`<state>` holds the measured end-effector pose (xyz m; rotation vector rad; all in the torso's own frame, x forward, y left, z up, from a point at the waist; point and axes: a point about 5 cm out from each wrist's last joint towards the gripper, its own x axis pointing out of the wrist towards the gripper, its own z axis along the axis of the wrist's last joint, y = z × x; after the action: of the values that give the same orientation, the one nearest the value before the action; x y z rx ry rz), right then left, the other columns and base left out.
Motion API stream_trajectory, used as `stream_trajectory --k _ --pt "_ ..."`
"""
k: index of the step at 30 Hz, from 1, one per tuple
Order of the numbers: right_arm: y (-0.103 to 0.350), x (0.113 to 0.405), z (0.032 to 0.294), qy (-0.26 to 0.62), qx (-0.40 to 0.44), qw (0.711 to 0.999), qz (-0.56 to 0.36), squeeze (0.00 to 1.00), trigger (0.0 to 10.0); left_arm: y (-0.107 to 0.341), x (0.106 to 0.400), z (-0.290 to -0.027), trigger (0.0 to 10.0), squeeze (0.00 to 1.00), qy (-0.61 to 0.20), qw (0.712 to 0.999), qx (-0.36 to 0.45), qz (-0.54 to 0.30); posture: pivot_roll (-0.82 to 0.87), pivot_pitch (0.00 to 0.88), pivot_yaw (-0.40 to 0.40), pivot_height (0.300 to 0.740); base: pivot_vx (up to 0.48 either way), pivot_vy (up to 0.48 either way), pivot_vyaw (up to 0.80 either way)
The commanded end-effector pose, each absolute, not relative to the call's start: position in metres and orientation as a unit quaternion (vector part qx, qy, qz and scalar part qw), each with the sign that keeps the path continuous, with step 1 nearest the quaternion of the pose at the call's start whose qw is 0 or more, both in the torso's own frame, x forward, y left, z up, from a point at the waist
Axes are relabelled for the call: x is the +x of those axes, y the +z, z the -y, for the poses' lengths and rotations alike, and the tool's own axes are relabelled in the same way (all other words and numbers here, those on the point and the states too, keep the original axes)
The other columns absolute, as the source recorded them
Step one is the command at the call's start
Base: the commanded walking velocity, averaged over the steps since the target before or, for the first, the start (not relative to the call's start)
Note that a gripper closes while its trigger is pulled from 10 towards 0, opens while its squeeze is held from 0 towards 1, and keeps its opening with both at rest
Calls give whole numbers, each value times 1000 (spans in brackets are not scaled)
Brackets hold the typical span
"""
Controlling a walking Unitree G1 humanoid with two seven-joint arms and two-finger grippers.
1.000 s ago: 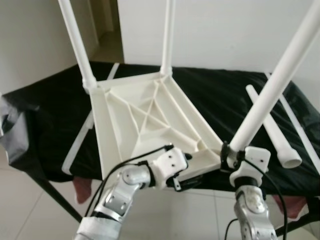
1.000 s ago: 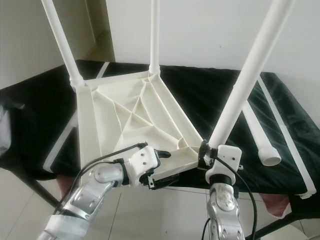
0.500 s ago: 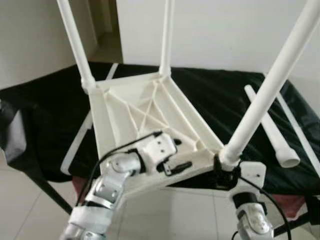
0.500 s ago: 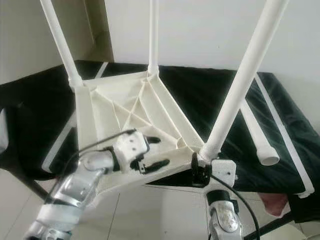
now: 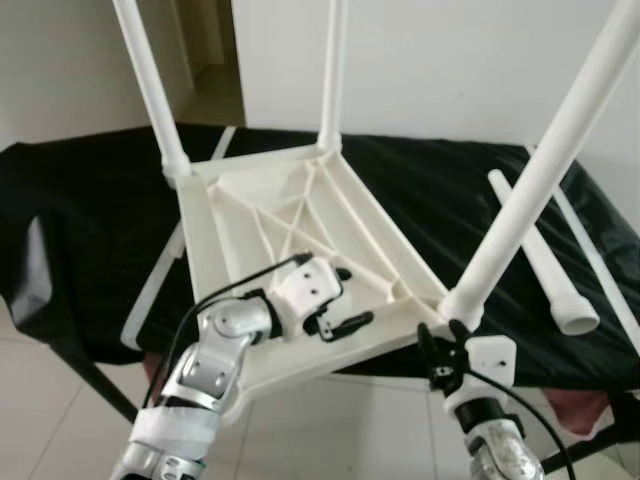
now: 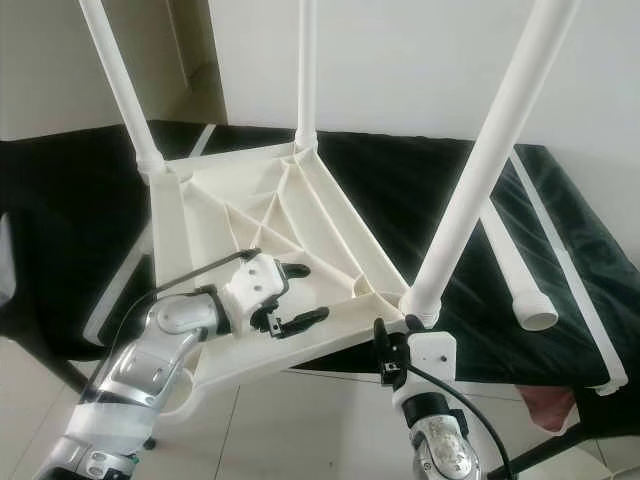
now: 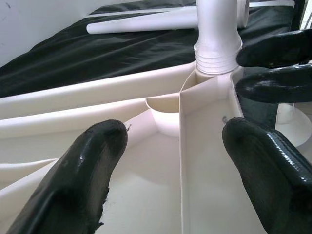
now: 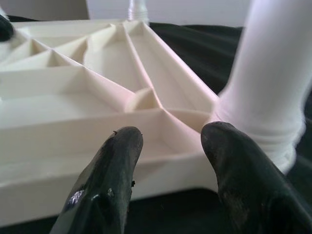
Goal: Building children table
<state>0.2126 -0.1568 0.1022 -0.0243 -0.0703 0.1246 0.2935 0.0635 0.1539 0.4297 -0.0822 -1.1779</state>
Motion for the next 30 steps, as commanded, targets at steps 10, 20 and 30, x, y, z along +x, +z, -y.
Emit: stream_trajectory --k 10,20,30 --pt "108 228 175 48 -4 998 36 0 10000 159 310 -77 10000 0 -471 855 210 46 -1 23 -14 740 0 0 0" --pt "108 233 188 41 -4 999 32 0 10000 162 330 -96 10000 0 -402 880 249 35 0 26 -9 740 0 0 0" --pt "118 256 242 -1 -50 998 42 0 10000 165 358 -117 10000 0 -290 913 285 9 -15 21 10 740 0 0 0"
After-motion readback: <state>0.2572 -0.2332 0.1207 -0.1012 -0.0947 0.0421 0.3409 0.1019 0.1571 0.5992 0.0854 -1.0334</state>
